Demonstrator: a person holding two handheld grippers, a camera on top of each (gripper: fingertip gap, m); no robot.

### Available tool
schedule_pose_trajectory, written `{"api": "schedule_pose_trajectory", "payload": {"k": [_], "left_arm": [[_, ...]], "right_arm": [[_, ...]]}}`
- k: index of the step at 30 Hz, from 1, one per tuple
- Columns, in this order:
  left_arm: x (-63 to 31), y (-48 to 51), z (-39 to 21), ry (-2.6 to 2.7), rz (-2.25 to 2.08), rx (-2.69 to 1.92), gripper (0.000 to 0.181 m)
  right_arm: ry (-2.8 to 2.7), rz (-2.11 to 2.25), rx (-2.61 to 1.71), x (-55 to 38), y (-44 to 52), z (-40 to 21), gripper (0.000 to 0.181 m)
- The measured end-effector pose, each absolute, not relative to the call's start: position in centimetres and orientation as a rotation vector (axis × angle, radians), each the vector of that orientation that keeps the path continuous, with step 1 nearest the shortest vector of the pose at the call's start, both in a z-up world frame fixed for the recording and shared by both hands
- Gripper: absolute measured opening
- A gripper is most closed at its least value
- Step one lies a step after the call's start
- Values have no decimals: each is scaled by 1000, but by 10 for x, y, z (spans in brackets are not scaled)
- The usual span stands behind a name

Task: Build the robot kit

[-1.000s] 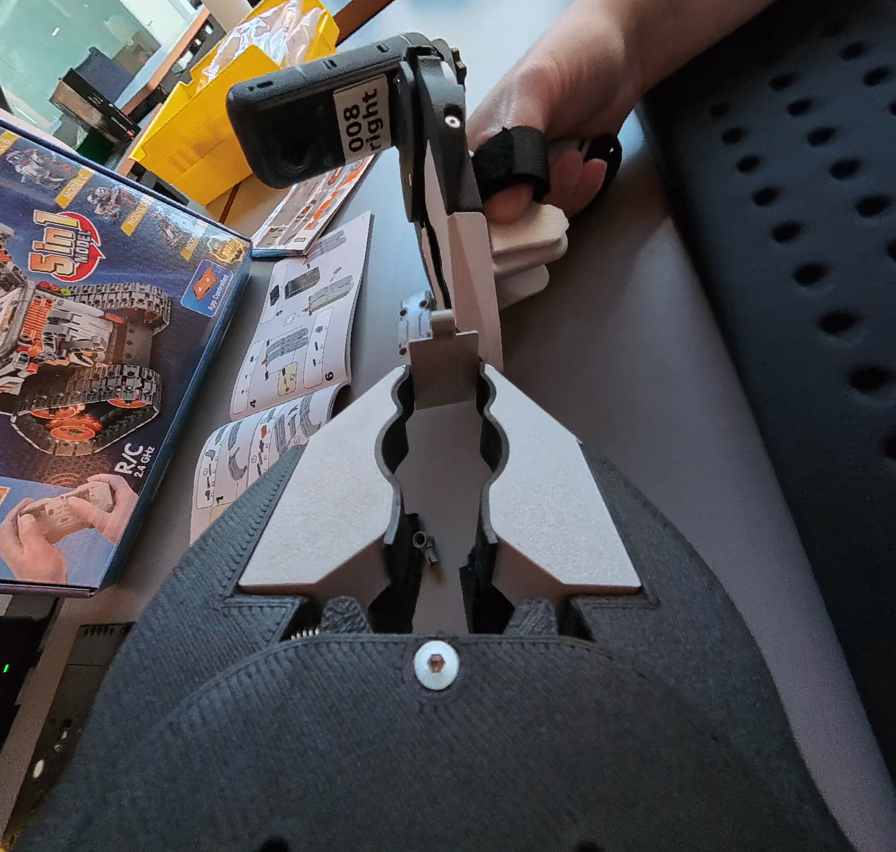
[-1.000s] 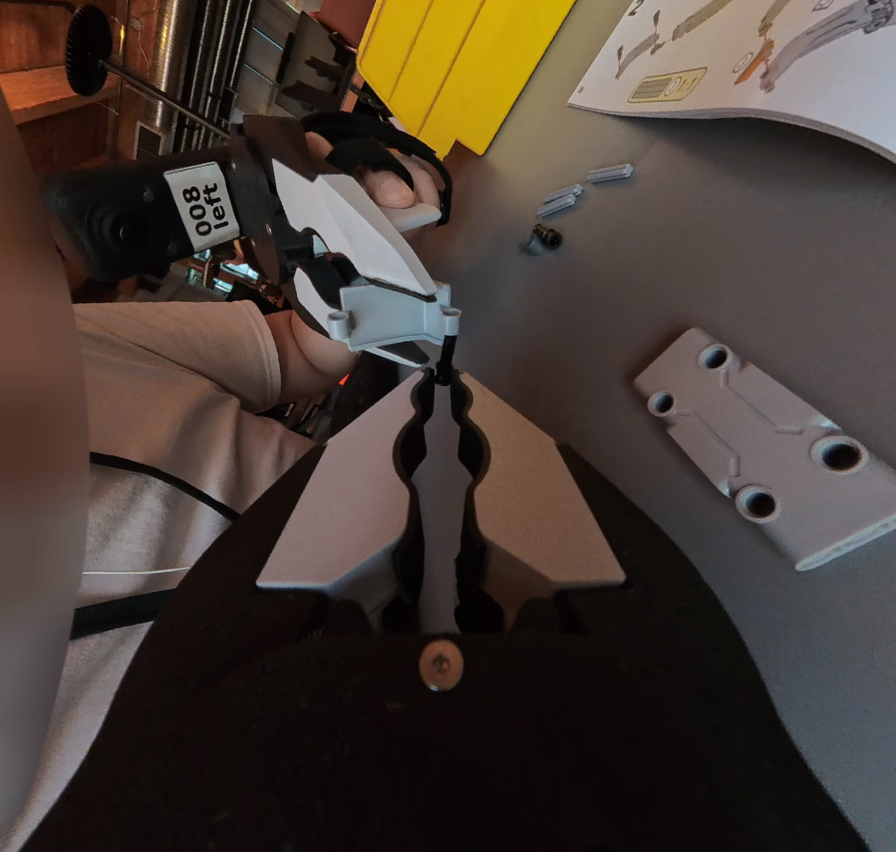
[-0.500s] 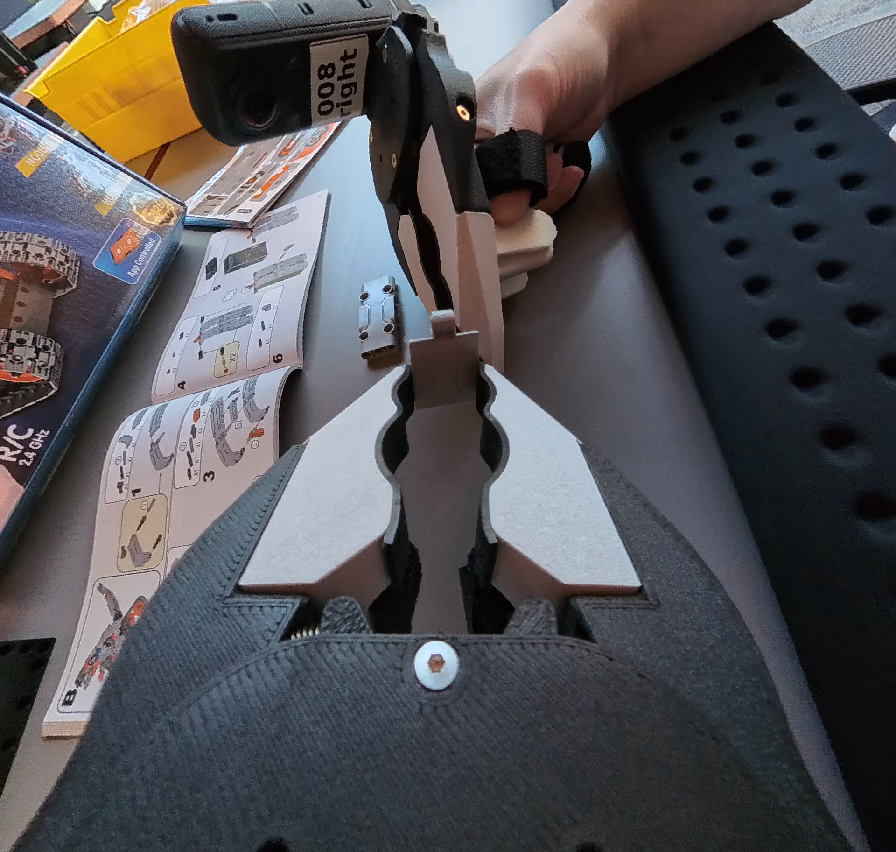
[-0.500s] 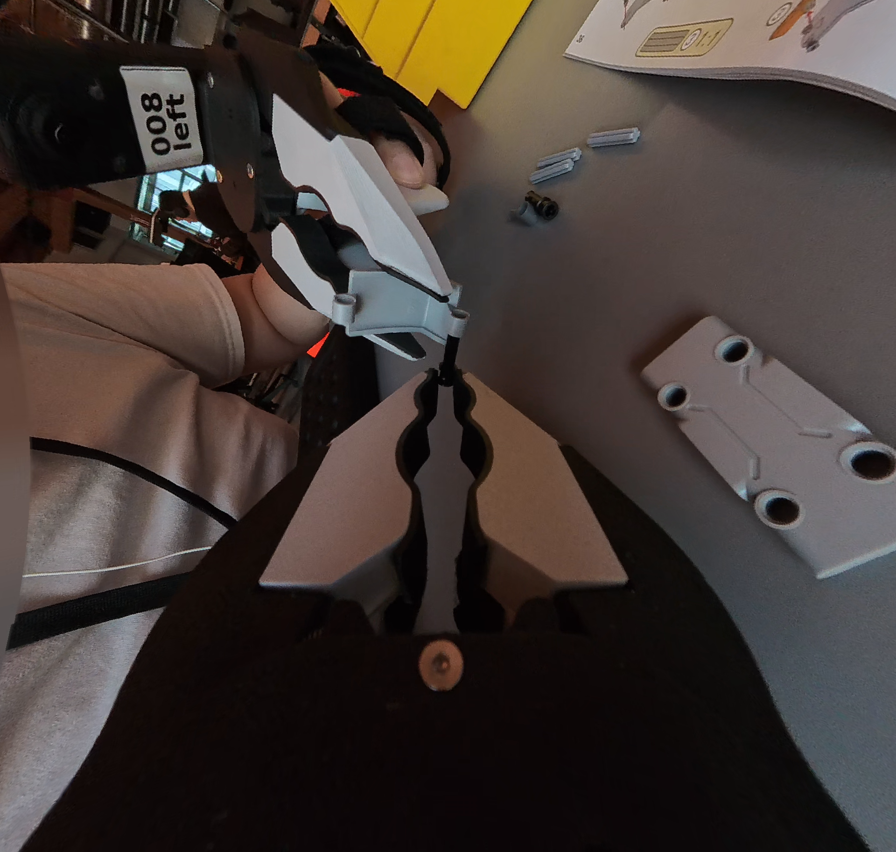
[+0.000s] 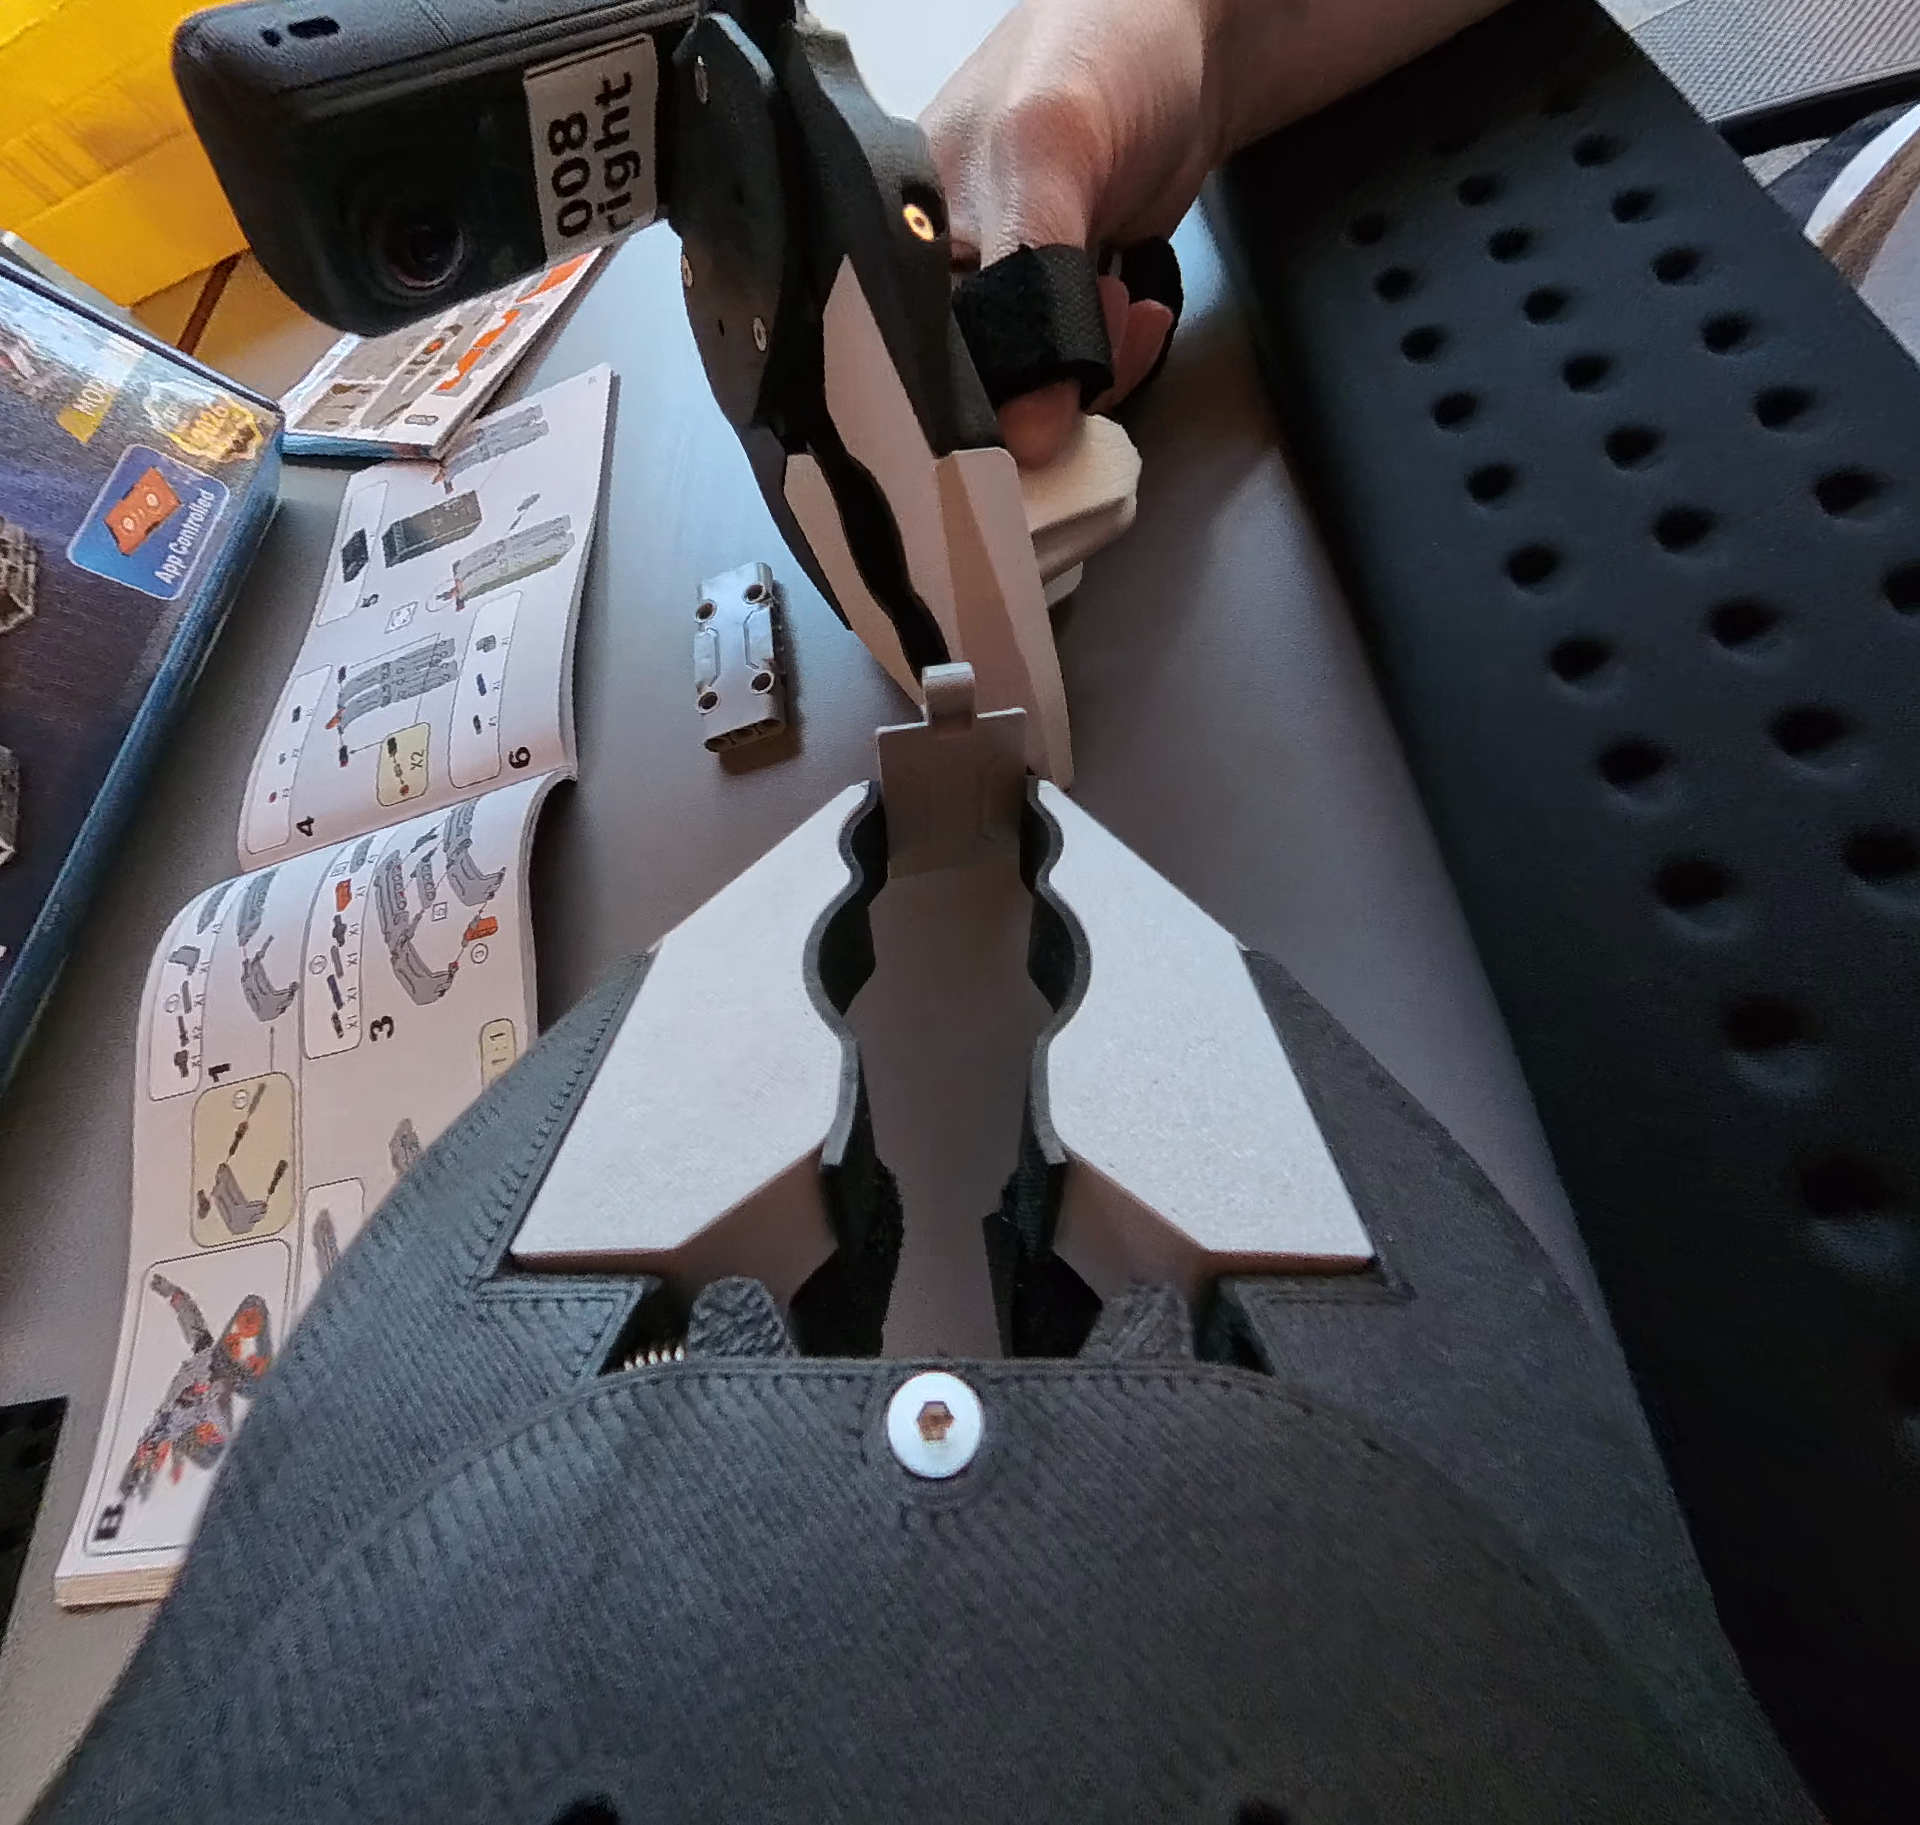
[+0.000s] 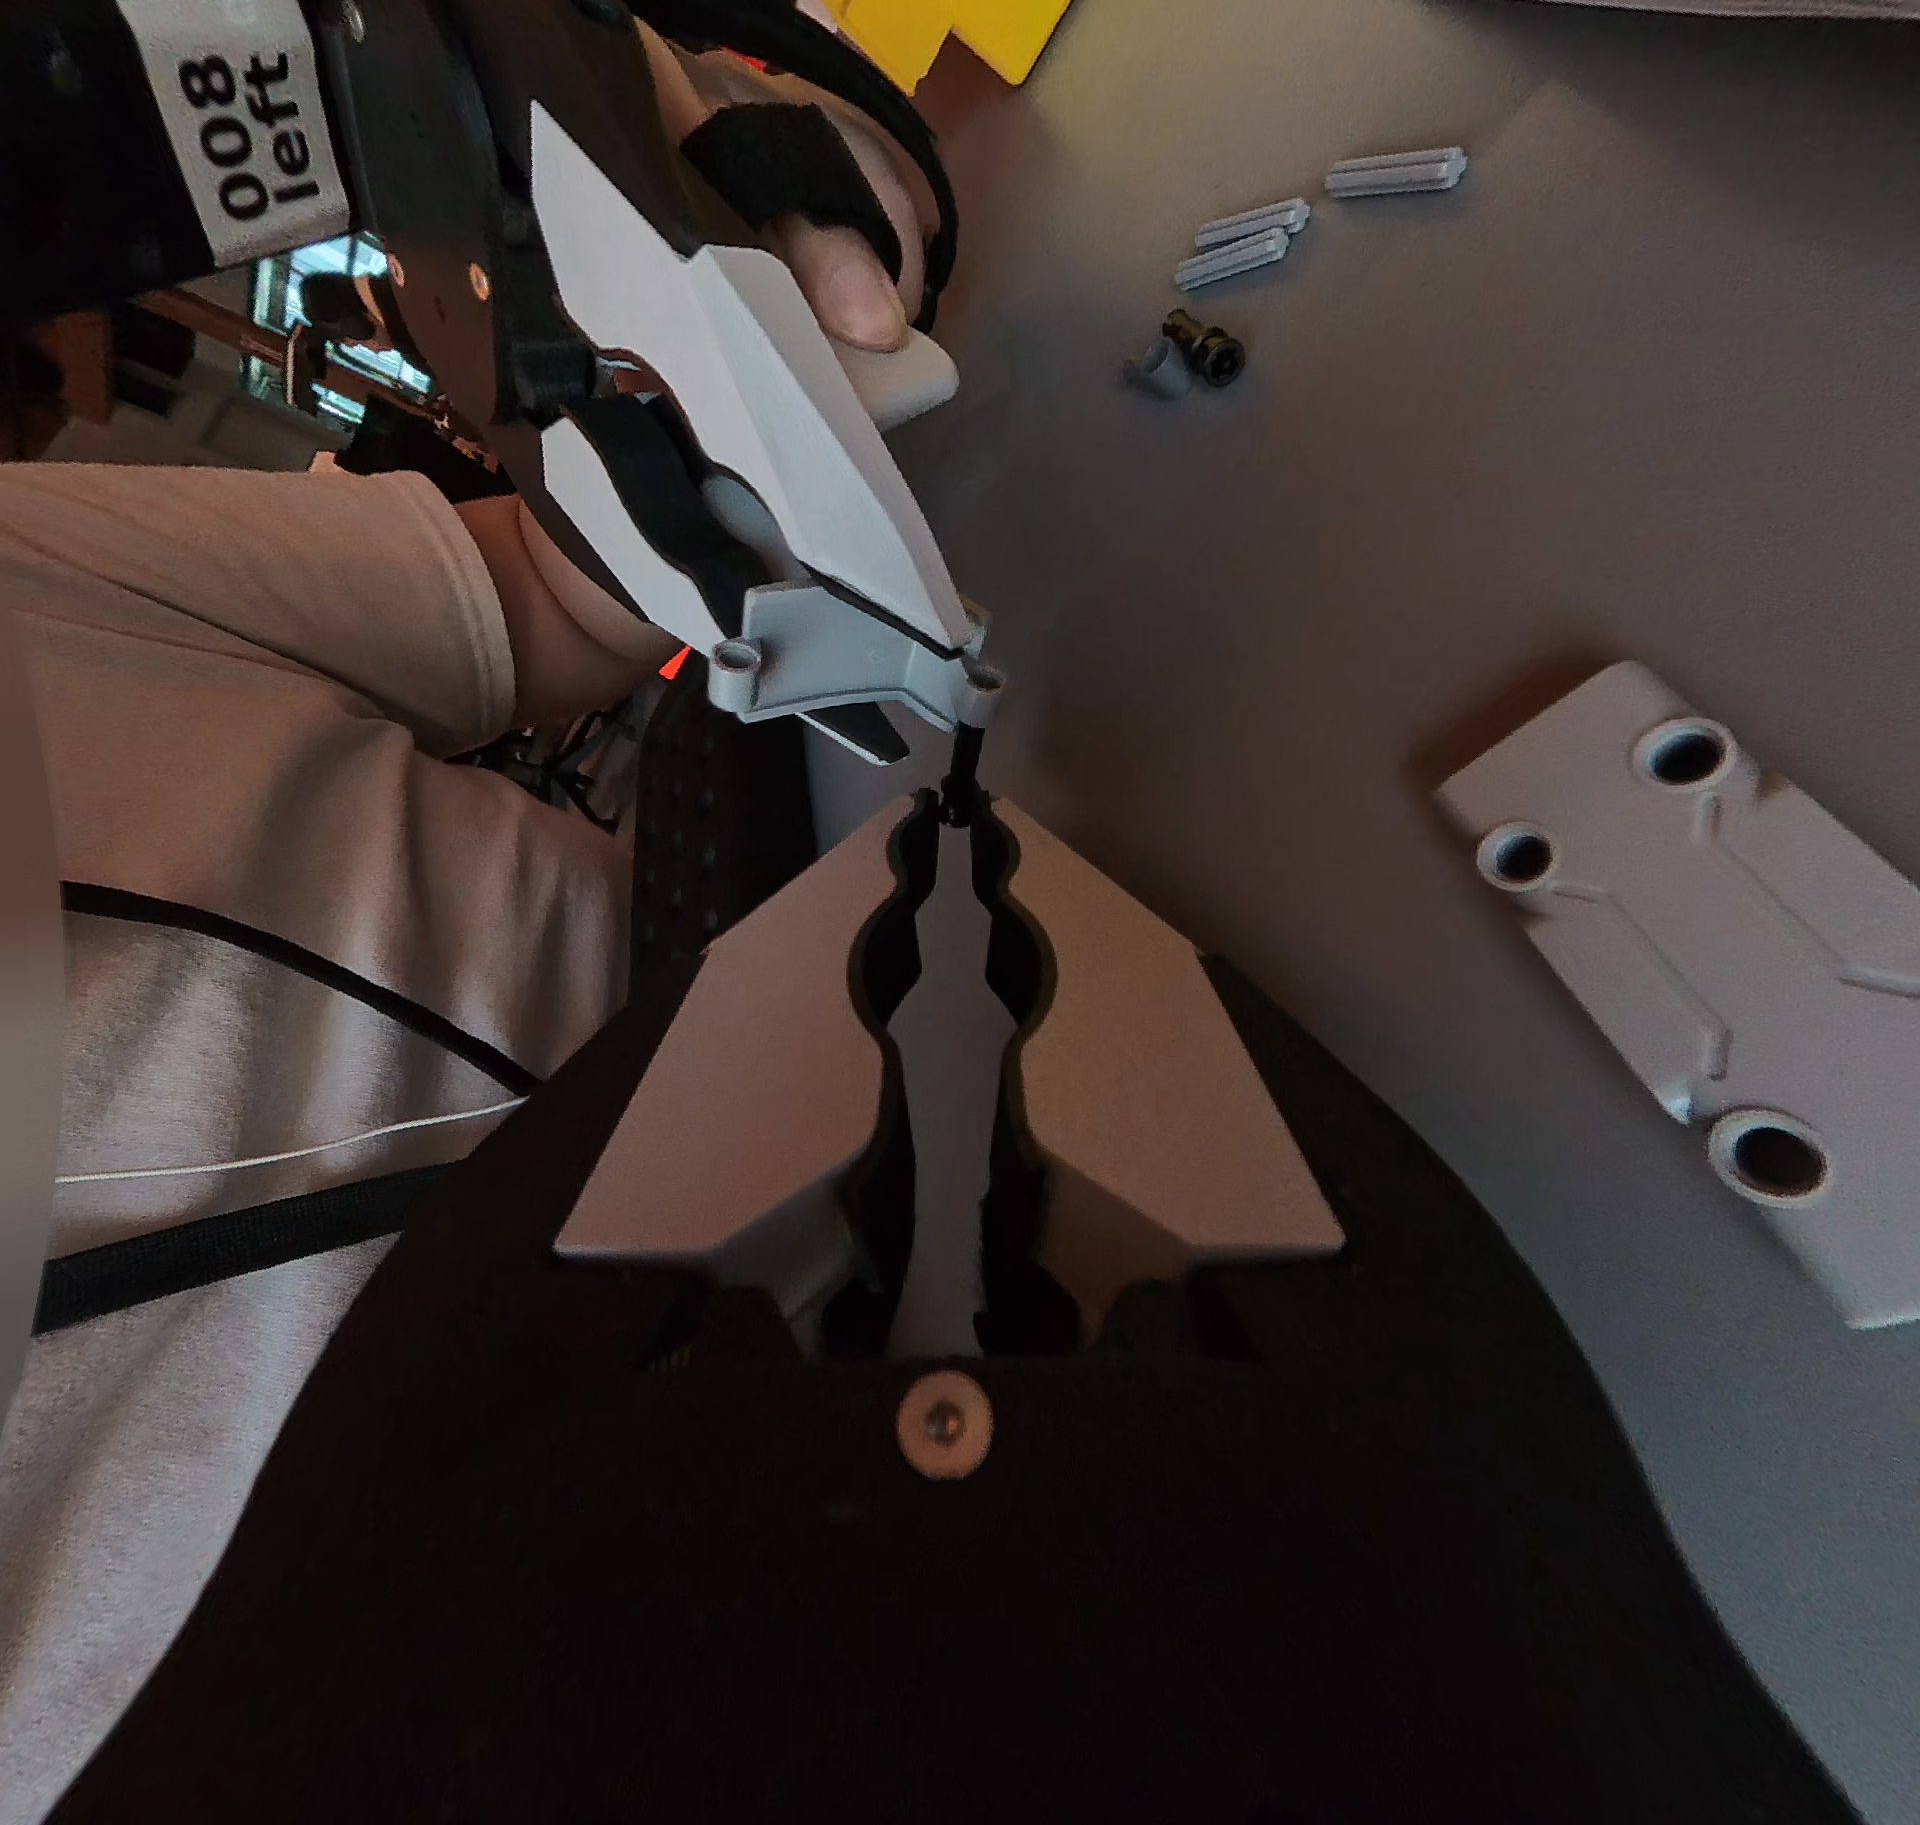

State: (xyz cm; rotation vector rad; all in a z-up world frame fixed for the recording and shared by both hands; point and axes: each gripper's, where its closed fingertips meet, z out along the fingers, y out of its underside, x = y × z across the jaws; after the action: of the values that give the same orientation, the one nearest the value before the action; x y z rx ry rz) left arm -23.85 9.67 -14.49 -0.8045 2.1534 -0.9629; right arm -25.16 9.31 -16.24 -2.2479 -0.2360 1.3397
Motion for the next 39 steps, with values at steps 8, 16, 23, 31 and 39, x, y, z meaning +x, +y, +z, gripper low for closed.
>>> {"api": "schedule_pose_trajectory", "payload": {"k": [8,16,23,31,39], "left_arm": [[-240,97,-145,2161,-951,-814,24],[-235,101,-146,2128,-957,-871,24],[-232,106,-149,2099,-986,-980,25],[-235,108,-154,2142,-963,-979,24],[-235,108,-155,2132,-1086,-1088,24]], "right_arm": [[-234,1332,-2239,-252,94,-162,3],[-199,1296,-2231,-248,98,-162,3],[-155,1268,-2229,-244,102,-163,3],[-162,1269,-2233,-245,101,-164,3],[-187,1215,-2241,-245,101,-165,3]]}}
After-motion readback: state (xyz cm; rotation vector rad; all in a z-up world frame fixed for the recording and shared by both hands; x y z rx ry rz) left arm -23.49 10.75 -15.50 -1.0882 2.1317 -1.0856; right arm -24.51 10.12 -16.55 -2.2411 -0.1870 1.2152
